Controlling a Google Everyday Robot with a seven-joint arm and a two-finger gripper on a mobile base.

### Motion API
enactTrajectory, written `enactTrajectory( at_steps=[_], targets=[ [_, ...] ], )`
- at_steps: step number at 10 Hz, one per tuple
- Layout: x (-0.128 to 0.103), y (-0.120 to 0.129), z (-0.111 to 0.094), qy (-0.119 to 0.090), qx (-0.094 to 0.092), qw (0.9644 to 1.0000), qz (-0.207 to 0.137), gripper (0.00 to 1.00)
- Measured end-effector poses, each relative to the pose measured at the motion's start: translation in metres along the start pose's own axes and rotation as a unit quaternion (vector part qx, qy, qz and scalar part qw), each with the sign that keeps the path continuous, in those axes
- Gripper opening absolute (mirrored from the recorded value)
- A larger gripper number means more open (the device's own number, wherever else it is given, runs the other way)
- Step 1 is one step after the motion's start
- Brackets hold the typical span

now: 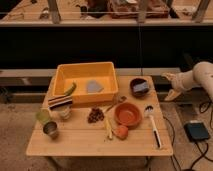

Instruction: Place apple in purple bowl

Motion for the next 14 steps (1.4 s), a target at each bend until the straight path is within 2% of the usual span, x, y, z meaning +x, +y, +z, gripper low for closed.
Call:
enactTrajectory(
  at_steps=[3,5,6,8,10,12,14],
  targets=[
    [-0.014,0.020,-0.001,0.003,0.024,0.9986,-0.048,0.80],
    [-0.031,0.069,-0.009,0.001,0.043,0.9951,-0.089,0.80],
    [-0.039,0.097,-0.016,0.001,0.053,0.9923,-0.111,0.80],
    [-0.055,0.136,-0.030,0.006,0.075,0.9856,-0.151,0.80],
    [-0.077,0.172,-0.050,0.022,0.109,0.9737,-0.199,0.80],
    [-0.088,0.186,-0.057,0.029,0.123,0.9674,-0.219,0.80],
    [-0.089,0.185,-0.058,0.029,0.125,0.9662,-0.223,0.80]
  ],
)
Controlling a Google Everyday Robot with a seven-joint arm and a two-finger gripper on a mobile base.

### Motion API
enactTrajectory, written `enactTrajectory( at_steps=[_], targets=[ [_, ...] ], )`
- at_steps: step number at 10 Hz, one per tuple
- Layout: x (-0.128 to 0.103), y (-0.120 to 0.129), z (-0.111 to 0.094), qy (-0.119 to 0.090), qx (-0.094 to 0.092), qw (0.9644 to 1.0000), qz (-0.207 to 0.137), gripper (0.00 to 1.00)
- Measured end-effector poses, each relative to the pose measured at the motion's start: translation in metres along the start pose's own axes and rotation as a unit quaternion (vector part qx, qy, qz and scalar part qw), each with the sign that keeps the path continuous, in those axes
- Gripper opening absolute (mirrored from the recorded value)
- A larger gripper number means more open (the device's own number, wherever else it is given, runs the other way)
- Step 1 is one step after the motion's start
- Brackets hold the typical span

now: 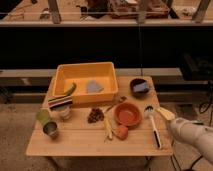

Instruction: Place apple in purple bowl

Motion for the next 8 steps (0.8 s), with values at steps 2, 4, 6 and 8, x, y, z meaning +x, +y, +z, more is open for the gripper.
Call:
enactTrajectory(
  at_steps=[2,4,6,8],
  targets=[
    [-0.003,-0.015,0.003,-0.040,0.018,0.9982,-0.040,0.80],
    [-0.018,-0.037,-0.001,-0.119,0.033,0.9807,-0.151,0.80],
    [-0.039,-0.054,0.002,-0.170,0.022,0.9516,-0.255,0.80],
    [-0.049,-0.047,0.013,-0.196,-0.032,0.9334,-0.298,0.80]
  ],
)
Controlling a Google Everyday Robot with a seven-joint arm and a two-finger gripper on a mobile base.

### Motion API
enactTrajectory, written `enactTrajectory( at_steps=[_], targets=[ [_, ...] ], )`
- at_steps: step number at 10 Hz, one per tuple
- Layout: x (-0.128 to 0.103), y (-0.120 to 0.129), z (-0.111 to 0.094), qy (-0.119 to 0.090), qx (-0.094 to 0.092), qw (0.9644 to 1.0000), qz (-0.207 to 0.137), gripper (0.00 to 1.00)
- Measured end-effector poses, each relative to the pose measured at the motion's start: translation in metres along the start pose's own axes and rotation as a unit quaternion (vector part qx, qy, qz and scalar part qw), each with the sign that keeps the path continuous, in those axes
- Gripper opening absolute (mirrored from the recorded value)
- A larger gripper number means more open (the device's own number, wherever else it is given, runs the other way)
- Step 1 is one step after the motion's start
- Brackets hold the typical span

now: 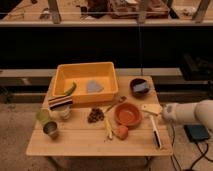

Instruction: Place apple in purple bowl

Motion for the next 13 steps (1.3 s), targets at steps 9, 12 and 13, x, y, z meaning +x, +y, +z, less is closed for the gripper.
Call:
enactTrajectory(
  at_steps=[9,12,13],
  targets=[
    [-0.037,0.042,0.037,-0.038,-0.036,0.9986,0.006,0.80],
    [-0.038,0.043,0.037,-0.039,-0.039,0.9985,0.006,0.80],
    [-0.041,0.039,0.041,-0.051,-0.061,0.9966,-0.019,0.80]
  ],
)
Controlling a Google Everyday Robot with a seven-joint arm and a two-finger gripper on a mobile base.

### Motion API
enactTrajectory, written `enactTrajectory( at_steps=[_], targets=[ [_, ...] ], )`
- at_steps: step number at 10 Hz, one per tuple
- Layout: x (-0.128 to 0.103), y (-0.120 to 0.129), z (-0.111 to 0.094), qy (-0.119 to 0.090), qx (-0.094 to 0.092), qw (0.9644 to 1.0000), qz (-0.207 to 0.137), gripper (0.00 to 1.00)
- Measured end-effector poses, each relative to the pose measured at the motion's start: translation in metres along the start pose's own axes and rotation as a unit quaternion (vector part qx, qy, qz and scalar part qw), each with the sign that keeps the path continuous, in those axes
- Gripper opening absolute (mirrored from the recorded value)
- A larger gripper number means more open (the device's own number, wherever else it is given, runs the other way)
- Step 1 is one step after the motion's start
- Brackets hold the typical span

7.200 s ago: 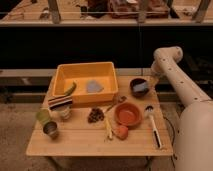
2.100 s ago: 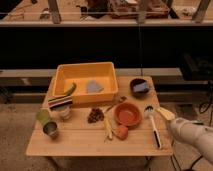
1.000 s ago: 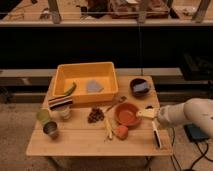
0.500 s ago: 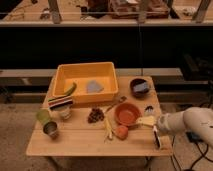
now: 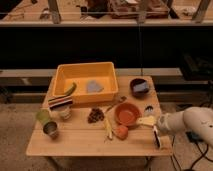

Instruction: Place apple in purple bowl

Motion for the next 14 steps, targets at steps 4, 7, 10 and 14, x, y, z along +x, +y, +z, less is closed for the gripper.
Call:
enactTrajectory(
  at_steps=[4,7,10,14],
  targets=[
    [-0.024,-0.030,0.043,-0.035,-0.054,0.9953,-0.072,0.80],
    [-0.034,-0.048,0.071,-0.035,-0.055,0.9962,-0.057,0.80],
    [-0.035,-0.046,0.083,-0.025,-0.056,0.9977,-0.027,0.80],
    [-0.028,-0.039,0.103,-0.009,-0.044,0.9987,0.024,0.80]
  ],
)
